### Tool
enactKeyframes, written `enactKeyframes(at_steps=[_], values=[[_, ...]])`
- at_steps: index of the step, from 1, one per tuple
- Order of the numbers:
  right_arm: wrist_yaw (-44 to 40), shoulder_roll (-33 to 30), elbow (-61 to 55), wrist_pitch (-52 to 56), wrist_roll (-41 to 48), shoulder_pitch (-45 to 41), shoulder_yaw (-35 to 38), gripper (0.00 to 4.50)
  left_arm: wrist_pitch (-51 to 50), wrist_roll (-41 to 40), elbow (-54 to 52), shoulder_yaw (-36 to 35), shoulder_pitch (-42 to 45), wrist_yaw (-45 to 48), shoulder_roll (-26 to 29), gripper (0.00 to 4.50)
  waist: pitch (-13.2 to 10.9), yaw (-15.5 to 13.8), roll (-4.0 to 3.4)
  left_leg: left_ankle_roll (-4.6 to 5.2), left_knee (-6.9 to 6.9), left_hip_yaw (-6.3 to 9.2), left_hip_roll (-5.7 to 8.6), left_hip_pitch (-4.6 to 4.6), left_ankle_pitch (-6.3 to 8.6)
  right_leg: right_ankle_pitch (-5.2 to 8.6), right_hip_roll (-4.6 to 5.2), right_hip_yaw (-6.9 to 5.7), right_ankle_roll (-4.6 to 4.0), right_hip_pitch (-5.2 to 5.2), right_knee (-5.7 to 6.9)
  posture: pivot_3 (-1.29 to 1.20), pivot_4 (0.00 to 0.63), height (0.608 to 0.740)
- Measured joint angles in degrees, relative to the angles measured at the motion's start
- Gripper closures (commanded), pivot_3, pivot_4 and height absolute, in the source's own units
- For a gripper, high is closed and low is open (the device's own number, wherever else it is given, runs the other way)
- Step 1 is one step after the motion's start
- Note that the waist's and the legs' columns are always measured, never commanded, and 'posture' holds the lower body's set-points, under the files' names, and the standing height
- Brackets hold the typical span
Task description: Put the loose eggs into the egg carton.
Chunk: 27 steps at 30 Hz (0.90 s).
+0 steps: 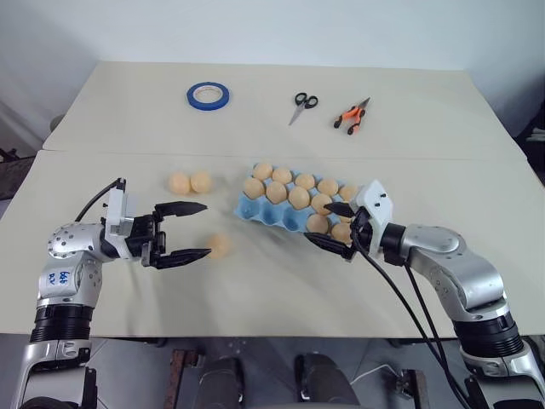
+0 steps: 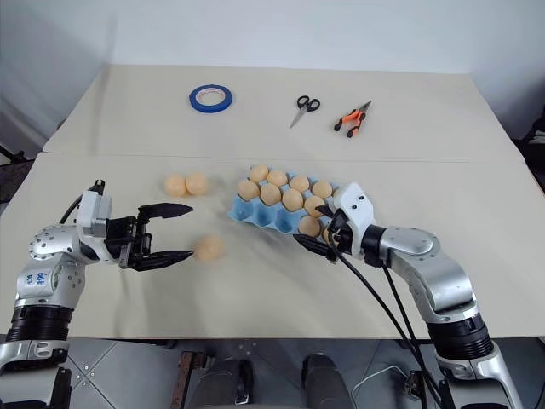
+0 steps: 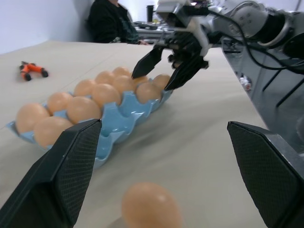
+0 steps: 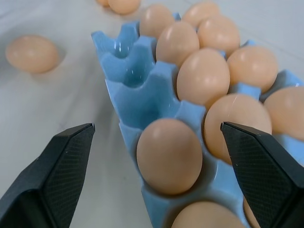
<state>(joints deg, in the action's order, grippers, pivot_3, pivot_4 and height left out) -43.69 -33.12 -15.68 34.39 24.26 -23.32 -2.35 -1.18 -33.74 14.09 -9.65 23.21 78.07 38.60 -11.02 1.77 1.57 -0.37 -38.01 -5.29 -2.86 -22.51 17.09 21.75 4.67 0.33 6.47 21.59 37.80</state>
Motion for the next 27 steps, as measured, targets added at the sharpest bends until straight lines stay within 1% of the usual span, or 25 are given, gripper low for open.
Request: enactKeyframes(at_steps=[4, 7, 9, 10, 11, 14, 16, 19, 23, 25, 27], values=[[-5.32, -0.66, 0.03, -4.97, 2.93, 0.33, 3.95, 0.02, -0.01, 0.75, -3.28, -1.67, -0.27, -5.56, -0.01, 0.0, 0.0, -0.05, 0.0, 0.01, 0.02, 0.01, 0.0, 0.0, 0.01, -0.01, 0.01, -0.01, 0.01, -0.02, 0.01, 0.0, 0.15, 0.74], [-11.85, -3.67, 0.64, -9.29, 4.57, 2.43, 6.13, 0.02, -0.42, 2.91, -6.54, -3.92, -2.68, -13.74, -0.39, 0.0, 0.0, -0.02, 0.0, 0.05, 0.05, 0.0, 0.0, -0.01, 0.03, -0.03, 0.01, 0.0, 0.06, -0.05, 0.01, 0.0, 0.15, 0.74], [-16.03, -5.5, 1.63, -11.03, 5.9, 3.63, 7.76, 0.02, -1.81, 4.92, -8.97, -5.95, -5.44, -21.29, -1.43, 0.0, 0.0, 0.09, 0.0, 0.08, 0.05, -0.01, 0.0, 0.01, 0.05, -0.04, 0.03, 0.03, 0.08, -0.06, 0.01, 0.0, 0.15, 0.74], [-17.18, -6.07, 2.01, -11.43, 6.33, 3.87, 8.06, 0.02, -2.04, 5.43, -9.67, -6.41, -6.5, -23.52, -1.83, 0.0, 0.0, 0.1, 0.0, 0.08, 0.05, -0.02, -0.02, 0.01, 0.05, -0.04, 0.03, 0.03, 0.08, -0.07, -0.02, 0.0, 0.15, 0.74], [-19.44, -7.11, 2.74, -12.05, 6.98, 4.09, 8.25, 0.02, -2.52, 6.74, -12.52, -7.62, -9.51, -27.48, -2.78, 0.0, 0.0, 0.26, 0.0, 0.08, 0.05, -0.04, -0.02, 0.01, 0.06, -0.05, 0.04, 0.05, 0.09, -0.07, -0.03, 0.0, 0.15, 0.74], [-24.58, -9.53, 5.57, -13.47, 8.11, 4.42, 9.92, 0.02, -3.17, 8.87, -18.2, -9.09, -17.29, -34.84, -5.96, 0.0, 0.0, 0.11, 0.01, 0.25, 0.05, -0.02, 0.0, 0.07, 0.16, -0.05, 0.09, 0.05, 0.09, -0.11, -0.11, 0.0, 0.15, 0.74], [-27.1, -10.05, 7.17, -14.52, 8.63, 4.19, 10.0, 0.02, -3.38, 9.41, -21.66, -9.5, -21.41, -37.96, -8.0, 0.0, 0.0, 0.01, 0.01, 0.3, 0.03, 0.0, -0.02, 0.11, 0.18, -0.05, 0.1, 0.07, 0.09, -0.14, -0.17, 0.0, 0.15, 0.74], [-29.51, -10.59, 10.81, -15.74, 8.59, 2.95, 9.89, 0.02, -1.26, 10.42, -27.16, -9.44, -28.45, -41.24, -12.61, 0.0, 0.0, 0.0, 0.01, 0.3, 0.03, -0.02, 0.02, 0.16, 0.18, -0.06, 0.15, 0.09, 0.06, -0.22, -0.21, 0.0, 0.15, 0.74], [-31.4, -10.62, 13.38, -16.94, 8.54, 1.81, 9.83, 0.02, 4.46, 11.3, -33.52, -5.77, -38.87, -42.22, -20.3, 0.0, 0.0, 0.02, 0.01, 0.3, 0.03, -0.03, -0.01, 0.23, 0.18, -0.11, 0.15, 0.17, -0.03, -0.36, -0.37, 0.0, 0.15, 0.74], [-32.36, -10.62, 13.73, -17.02, 8.55, 1.85, 9.8, 0.02, 5.41, 11.45, -36.41, -4.31, -42.74, -43.18, -22.54, 0.0, -0.01, -0.02, 0.01, 0.3, 0.04, 0.02, -0.03, 0.23, 0.18, -0.15, 0.14, 0.27, -0.11, -0.38, -0.39, 0.0, 0.15, 0.74], [-32.95, -10.62, 13.72, -17.47, 8.55, 1.97, 9.8, 0.02, 5.84, 12.74, -38.83, -2.8, -45.28, -44.69, -23.44, 0.0, 0.0, -0.21, -0.02, 0.31, 0.04, 0.09, -0.02, 0.29, 0.17, -0.17, 0.14, 0.24, -0.16, -0.54, -0.46, 0.0, 0.15, 0.74]])
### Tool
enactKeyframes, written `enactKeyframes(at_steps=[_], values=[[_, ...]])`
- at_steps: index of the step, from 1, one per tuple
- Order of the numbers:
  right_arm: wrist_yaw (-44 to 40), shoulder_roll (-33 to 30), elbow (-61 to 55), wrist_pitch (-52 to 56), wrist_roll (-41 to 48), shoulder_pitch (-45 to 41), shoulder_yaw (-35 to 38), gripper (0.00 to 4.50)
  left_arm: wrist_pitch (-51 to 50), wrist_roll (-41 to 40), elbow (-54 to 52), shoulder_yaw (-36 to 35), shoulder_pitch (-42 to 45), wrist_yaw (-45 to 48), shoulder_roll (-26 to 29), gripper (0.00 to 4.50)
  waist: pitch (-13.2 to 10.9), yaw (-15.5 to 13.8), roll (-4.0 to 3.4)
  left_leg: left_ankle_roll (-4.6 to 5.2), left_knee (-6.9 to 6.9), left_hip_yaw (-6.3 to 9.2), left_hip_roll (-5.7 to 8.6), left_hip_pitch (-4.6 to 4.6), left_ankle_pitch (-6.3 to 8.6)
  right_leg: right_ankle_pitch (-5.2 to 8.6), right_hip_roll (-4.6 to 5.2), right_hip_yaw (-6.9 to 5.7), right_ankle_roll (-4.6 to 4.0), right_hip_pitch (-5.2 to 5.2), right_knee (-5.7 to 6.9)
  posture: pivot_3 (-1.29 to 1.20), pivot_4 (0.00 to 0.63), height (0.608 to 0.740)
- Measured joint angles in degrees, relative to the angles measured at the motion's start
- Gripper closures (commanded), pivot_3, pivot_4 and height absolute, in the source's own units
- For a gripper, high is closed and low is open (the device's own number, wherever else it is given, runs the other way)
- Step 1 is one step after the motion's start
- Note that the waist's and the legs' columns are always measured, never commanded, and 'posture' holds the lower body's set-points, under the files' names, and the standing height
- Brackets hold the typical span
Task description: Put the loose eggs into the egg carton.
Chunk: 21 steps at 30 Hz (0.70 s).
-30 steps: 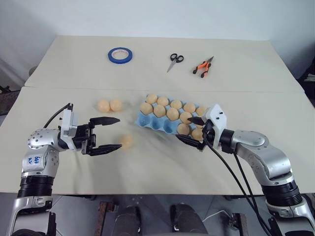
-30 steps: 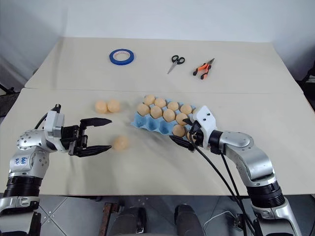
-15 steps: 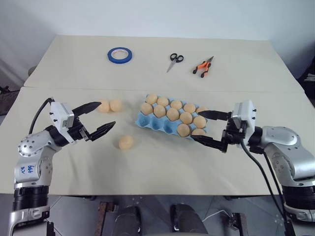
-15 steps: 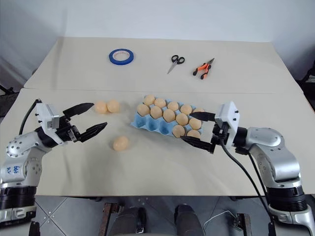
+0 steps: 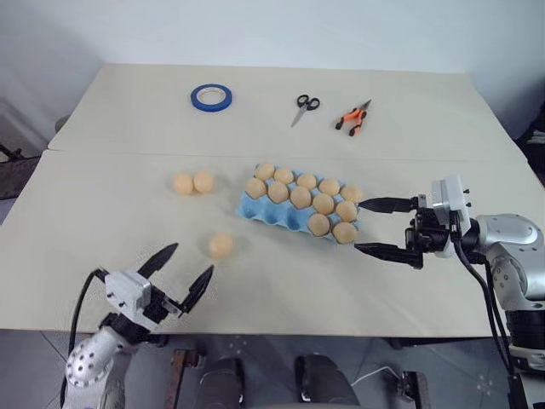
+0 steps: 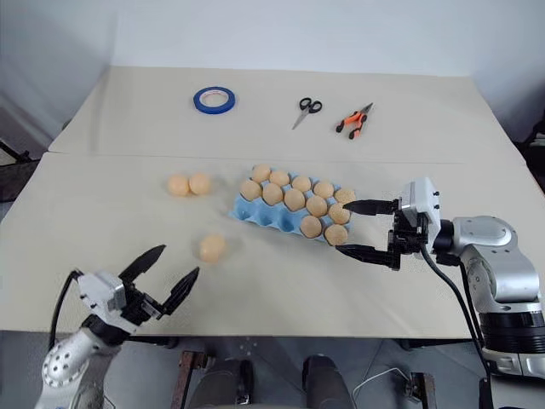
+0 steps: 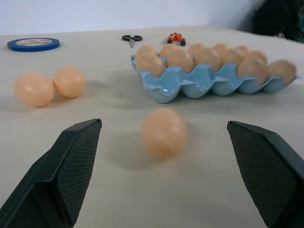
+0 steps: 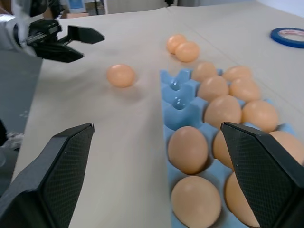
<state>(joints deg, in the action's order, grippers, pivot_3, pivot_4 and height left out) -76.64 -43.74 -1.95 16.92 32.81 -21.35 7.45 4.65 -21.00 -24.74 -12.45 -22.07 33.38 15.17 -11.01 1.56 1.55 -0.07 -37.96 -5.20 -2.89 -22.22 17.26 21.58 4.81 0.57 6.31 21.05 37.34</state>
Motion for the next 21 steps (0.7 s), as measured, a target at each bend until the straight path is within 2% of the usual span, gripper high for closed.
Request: enactKeyframes(at_steps=[4, 8, 19, 21], values=[[-0.3, 0.03, 0.07, -0.67, -0.09, 0.37, -0.28, 0.02, -0.22, 5.45, -0.01, 3.58, 1.55, -4.3, -1.6, 0.0, 0.0, 0.05, -0.05, 0.06, 0.02, 0.07, -0.08, 0.15, -0.03, -0.26, -0.08, -0.11, -0.17, -0.42, -0.51, 0.0, 0.15, 0.74], [-0.27, 0.48, 0.45, -0.85, -0.67, -0.14, -1.03, 0.02, -1.51, 10.41, 3.77, 5.17, 9.55, -8.94, -1.6, 0.0, 0.02, 0.04, -0.09, 0.17, 0.02, 0.05, -0.07, 0.13, -0.1, -0.47, -0.07, -0.12, -0.18, -0.48, -0.77, 0.0, 0.15, 0.74], [1.8, 1.55, 1.27, -2.05, -1.47, -0.65, -1.24, 0.02, -4.68, 14.47, 10.09, 9.35, 15.37, -10.37, -0.6, 0.0, 0.06, 0.04, -0.16, 0.03, 0.06, -0.13, -0.3, 0.05, 0.0, -0.52, -0.15, -0.38, -0.09, -0.33, -0.87, 0.0, 0.15, 0.74], [2.52, 1.59, 0.88, -2.05, -1.46, -0.57, -1.23, 0.0, -4.73, 14.5, 10.36, 9.54, 15.86, -10.46, -0.59, 0.6, 0.06, 0.03, -0.16, 0.03, 0.06, -0.12, -0.31, 0.06, 0.0, -0.52, -0.15, -0.38, -0.09, -0.33, -0.86, 0.0, 0.15, 0.74]])
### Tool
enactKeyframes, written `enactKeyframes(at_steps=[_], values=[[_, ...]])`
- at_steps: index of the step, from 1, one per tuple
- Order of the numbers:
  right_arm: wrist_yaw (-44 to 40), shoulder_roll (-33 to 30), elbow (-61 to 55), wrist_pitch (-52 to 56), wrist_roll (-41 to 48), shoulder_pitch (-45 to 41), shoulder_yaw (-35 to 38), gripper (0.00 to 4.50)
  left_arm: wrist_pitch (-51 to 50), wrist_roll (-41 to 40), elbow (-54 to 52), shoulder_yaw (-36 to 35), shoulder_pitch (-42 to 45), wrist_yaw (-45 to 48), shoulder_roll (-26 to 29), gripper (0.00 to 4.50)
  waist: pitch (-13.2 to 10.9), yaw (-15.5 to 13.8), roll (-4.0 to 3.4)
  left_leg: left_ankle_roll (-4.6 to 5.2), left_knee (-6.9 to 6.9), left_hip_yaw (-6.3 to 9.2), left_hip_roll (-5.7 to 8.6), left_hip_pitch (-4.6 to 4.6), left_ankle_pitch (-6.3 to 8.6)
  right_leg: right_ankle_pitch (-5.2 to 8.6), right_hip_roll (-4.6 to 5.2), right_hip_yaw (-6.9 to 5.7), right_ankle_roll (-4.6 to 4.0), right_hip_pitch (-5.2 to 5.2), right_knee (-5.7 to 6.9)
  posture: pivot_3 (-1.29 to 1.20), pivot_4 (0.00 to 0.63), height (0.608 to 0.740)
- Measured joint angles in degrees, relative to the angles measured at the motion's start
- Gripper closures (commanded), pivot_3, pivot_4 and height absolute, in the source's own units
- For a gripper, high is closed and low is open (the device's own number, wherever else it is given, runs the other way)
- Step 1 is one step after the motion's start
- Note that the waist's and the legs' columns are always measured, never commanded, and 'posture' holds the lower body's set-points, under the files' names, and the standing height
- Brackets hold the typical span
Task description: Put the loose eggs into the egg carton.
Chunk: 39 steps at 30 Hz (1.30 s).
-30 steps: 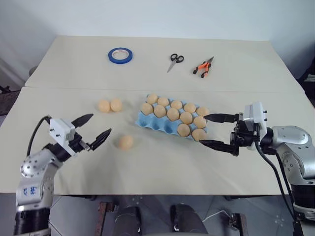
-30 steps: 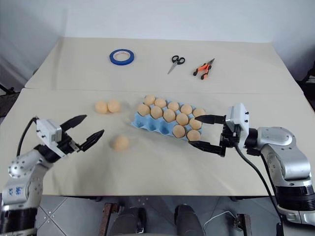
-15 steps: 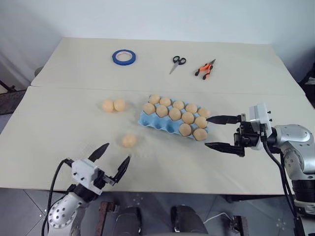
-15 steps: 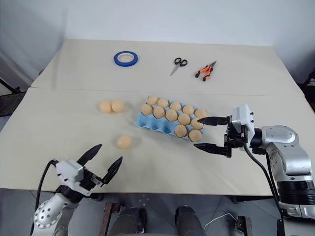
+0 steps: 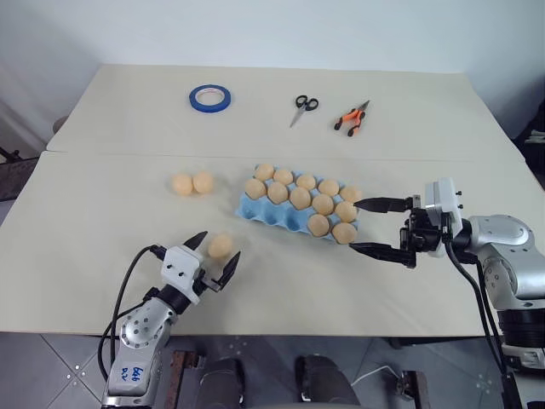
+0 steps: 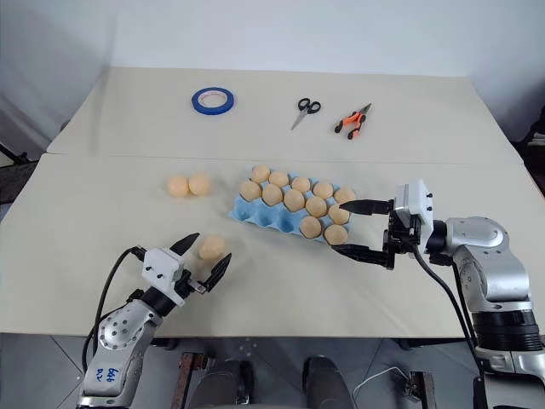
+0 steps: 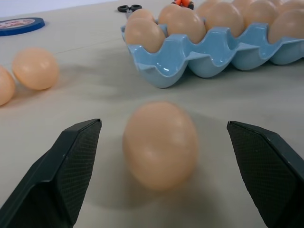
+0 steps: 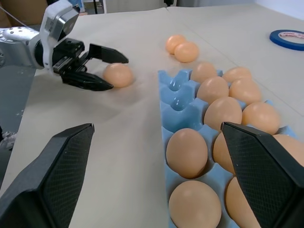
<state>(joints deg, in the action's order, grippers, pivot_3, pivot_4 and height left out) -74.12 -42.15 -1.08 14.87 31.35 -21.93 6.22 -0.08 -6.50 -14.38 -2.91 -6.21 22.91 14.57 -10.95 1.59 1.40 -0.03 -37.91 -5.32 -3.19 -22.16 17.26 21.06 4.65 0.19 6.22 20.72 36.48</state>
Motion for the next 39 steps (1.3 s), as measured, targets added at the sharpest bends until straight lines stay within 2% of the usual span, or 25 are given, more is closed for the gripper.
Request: enactKeyframes(at_steps=[7, 16, 24, 29, 39], values=[[1.23, 0.0, -1.0, 0.0, 0.01, 1.05, 0.09, 0.0, -0.14, -0.33, 0.97, 0.15, 0.07, 0.12, -0.26, 2.73, 0.0, 0.0, 0.0, 0.0, 0.0, 0.0, 0.0, 0.03, -0.01, 0.0, 0.01, 0.02, 0.0, -0.02, 0.02, 0.0, 0.15, 0.74], [2.0, -0.01, -1.0, -0.06, 0.0, 1.07, 0.19, 0.0, -5.84, -1.64, -1.43, 2.54, 3.44, 0.15, -1.14, 2.73, 0.0, -0.09, 0.0, 0.0, 0.0, 0.01, 0.01, 0.02, -0.01, 0.0, 0.01, 0.01, 0.0, -0.03, 0.0, 0.0, 0.15, 0.74], [3.64, -0.02, -1.27, -0.08, 0.0, 1.88, 0.63, 0.0, -18.12, -2.75, -5.49, 9.32, 12.45, -2.92, -6.8, 2.73, 0.0, -0.15, 0.0, -0.03, -0.01, -0.01, 0.02, 0.02, -0.04, -0.02, -0.06, 0.03, 0.03, -0.04, 0.01, 0.0, 0.15, 0.74], [4.55, -0.03, -2.5, -0.17, 0.03, 3.78, 1.16, 0.0, -20.52, -2.22, -3.48, 12.66, 20.28, -4.7, -10.47, 2.73, 0.0, -0.23, 0.0, -0.08, -0.05, -0.03, 0.03, 0.02, -0.1, -0.03, -0.09, 0.06, 0.06, -0.05, 0.02, 0.0, 0.15, 0.74], [6.7, -0.04, -6.77, -0.67, 0.85, 9.0, 3.29, 0.0, -19.82, -0.31, 6.33, 13.49, 25.78, -5.78, -11.51, 2.73, 0.0, -0.33, 0.0, -0.25, -0.05, -0.06, 0.06, 0.02, -0.23, -0.05, -0.09, 0.09, 0.1, -0.04, 0.01, 0.0, 0.15, 0.74]])
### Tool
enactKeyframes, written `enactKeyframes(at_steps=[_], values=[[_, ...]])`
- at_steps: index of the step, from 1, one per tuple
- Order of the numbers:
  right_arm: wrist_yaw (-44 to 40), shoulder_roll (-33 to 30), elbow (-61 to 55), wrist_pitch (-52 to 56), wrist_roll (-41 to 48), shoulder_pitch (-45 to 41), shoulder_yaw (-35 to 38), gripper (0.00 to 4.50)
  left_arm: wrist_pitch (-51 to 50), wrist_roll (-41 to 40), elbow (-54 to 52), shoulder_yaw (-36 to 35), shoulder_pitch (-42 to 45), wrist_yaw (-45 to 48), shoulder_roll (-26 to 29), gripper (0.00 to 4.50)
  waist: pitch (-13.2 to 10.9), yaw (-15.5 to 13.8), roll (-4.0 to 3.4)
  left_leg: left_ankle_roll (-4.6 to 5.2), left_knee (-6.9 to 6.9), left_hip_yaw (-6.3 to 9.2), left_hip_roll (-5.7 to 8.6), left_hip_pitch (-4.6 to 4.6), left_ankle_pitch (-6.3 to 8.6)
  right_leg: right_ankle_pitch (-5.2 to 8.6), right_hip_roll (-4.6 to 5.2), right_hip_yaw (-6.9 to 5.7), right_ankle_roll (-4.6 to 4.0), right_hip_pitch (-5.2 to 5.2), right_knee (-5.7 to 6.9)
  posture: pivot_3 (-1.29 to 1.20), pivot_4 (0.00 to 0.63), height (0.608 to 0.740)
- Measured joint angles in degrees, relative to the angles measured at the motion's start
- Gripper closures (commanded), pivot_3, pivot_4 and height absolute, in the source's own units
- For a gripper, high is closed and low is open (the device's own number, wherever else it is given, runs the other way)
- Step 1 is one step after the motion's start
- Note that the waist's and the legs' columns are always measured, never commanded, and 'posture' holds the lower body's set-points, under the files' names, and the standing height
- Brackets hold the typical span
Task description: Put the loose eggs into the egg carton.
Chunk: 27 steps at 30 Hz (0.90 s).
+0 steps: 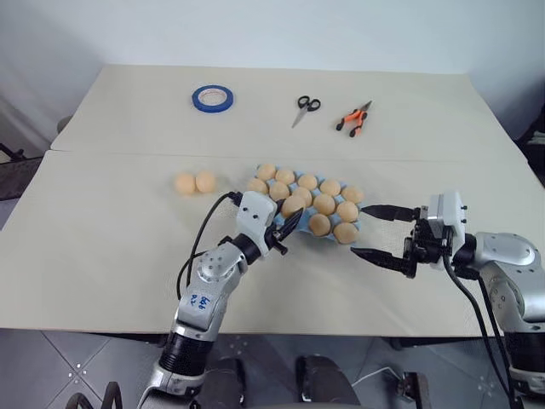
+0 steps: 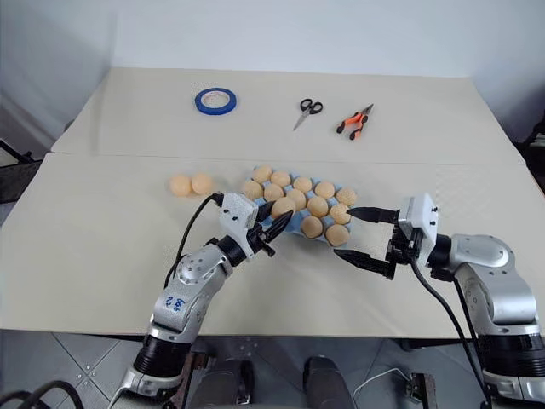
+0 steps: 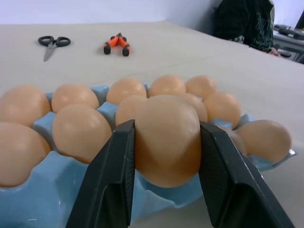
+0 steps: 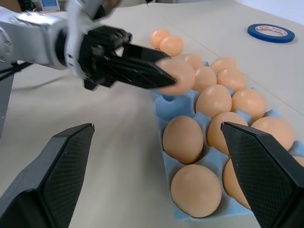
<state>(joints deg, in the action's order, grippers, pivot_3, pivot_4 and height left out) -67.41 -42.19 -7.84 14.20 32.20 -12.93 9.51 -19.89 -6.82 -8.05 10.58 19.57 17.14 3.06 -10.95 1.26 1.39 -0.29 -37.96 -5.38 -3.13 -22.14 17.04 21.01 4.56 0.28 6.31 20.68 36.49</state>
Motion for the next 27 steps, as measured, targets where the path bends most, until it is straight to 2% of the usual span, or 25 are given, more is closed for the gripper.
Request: enactKeyframes(at_steps=[3, 9, 10, 19, 23, 27], values=[[1.03, 0.0, -0.91, 0.05, 0.05, 0.71, 0.19, 0.0, 0.64, 0.26, 1.44, 0.12, 1.0, 0.25, -0.04, 2.11, 0.0, -0.01, 0.0, 0.0, 0.0, 0.0, 0.0, 0.0, -0.01, -0.01, 0.0, 0.01, 0.01, 0.01, 0.0, 0.0, 0.15, 0.74], [2.51, 0.02, -3.08, 0.69, 1.16, 3.11, 0.51, 0.0, 0.93, 0.21, 2.22, 0.19, 2.82, 1.07, -0.37, 0.12, 0.0, -0.14, 0.0, -0.02, 0.01, 0.02, 0.0, -0.01, -0.01, -0.01, 0.0, 0.01, 0.02, 0.01, -0.01, 0.0, 0.15, 0.74], [2.67, 0.04, -3.33, 0.87, 1.33, 3.7, 0.52, 0.0, 0.93, 0.18, 2.21, 0.18, 2.82, 1.21, -0.37, 0.01, 0.0, -0.15, 0.0, -0.01, 0.01, 0.01, 0.0, -0.01, -0.01, -0.01, 0.0, 0.01, 0.02, 0.01, -0.02, 0.0, 0.15, 0.74], [4.65, 1.05, -6.53, 0.99, 3.12, 8.79, 2.04, 0.0, 0.99, 0.09, -0.28, 0.13, 2.62, 2.96, 1.15, 0.01, 0.0, -0.85, 0.0, -0.02, 0.01, 0.0, -0.01, 0.0, -0.01, -0.01, -0.02, 0.03, 0.01, 0.01, 0.01, 0.0, 0.15, 0.74], [6.89, 4.03, -7.25, -0.23, 2.84, 10.43, 2.05, 0.0, 0.89, 0.03, -2.76, -4.37, 1.94, 1.23, 3.39, 0.01, 0.0, -1.01, -0.01, -0.03, 0.02, 0.0, -0.03, 0.02, -0.01, -0.01, -0.03, 0.04, 0.01, 0.01, 0.02, 0.0, 0.15, 0.74], [8.79, 6.65, -8.18, -2.36, 2.36, 12.0, 2.1, 0.0, 0.21, 0.01, -2.77, -11.85, 0.32, -2.3, 5.82, 0.01, 0.0, -1.11, -0.01, -0.02, 0.02, 0.01, -0.02, 0.0, -0.01, -0.01, -0.01, 0.02, 0.01, 0.02, 0.02, 0.0, 0.15, 0.74]])
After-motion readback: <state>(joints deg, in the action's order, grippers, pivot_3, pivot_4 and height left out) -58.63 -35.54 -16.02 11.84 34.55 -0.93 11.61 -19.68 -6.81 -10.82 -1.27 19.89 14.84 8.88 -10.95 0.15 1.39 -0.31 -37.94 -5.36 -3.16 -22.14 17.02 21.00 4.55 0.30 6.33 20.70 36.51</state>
